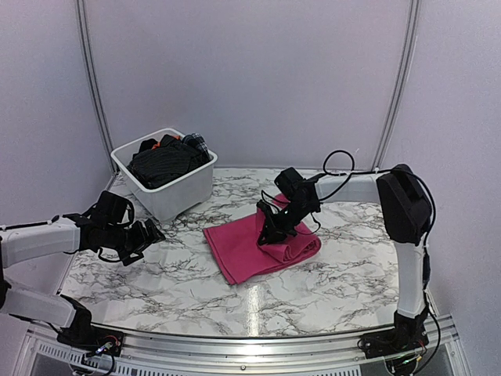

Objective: Fold and stack the mixed laundry pile
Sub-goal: Fold the 2/3-rectangle-folded trousers at the center of the board.

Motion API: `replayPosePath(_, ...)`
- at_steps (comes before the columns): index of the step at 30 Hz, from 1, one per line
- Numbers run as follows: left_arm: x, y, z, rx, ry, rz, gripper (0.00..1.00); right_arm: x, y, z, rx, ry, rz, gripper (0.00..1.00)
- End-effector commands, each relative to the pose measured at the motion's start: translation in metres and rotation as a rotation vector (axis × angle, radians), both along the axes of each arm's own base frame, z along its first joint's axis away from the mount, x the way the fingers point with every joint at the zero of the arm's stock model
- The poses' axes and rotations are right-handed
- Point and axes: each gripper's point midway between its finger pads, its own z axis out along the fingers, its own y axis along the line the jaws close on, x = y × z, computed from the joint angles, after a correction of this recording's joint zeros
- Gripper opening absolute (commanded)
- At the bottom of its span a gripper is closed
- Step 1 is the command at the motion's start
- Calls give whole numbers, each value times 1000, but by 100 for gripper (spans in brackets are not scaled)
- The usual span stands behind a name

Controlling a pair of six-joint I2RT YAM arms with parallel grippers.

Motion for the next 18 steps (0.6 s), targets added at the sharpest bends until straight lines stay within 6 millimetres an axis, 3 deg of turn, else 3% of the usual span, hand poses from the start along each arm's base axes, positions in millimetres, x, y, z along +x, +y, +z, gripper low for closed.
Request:
replayPosePath(1,8,-1,5,5,-32,5,99,2,7,11,-34,-64,18,0)
replayPosePath(5,7,-2,2,8,-23,-11,99,10,9,39,-21,-130,31,0)
replayPosePath(6,7,-2,2,8,-25,-14,99,9,11,46,-6,-134,42,4)
replayPosePath(10,6,-7,7,1,-41,-39,99,3,17,89,102,-184,96,42)
replayPosePath(13,5,-13,13,6,-63,-63,99,5,10,135,182,-280,117,64)
replayPosePath(15,5,-17,14,12,-69,-77,99,15,-3,157,211,-336,94,68)
replayPosePath(18,5,-18,13,16,-62,-78,99,46,-41,159,196,-338,-30,65)
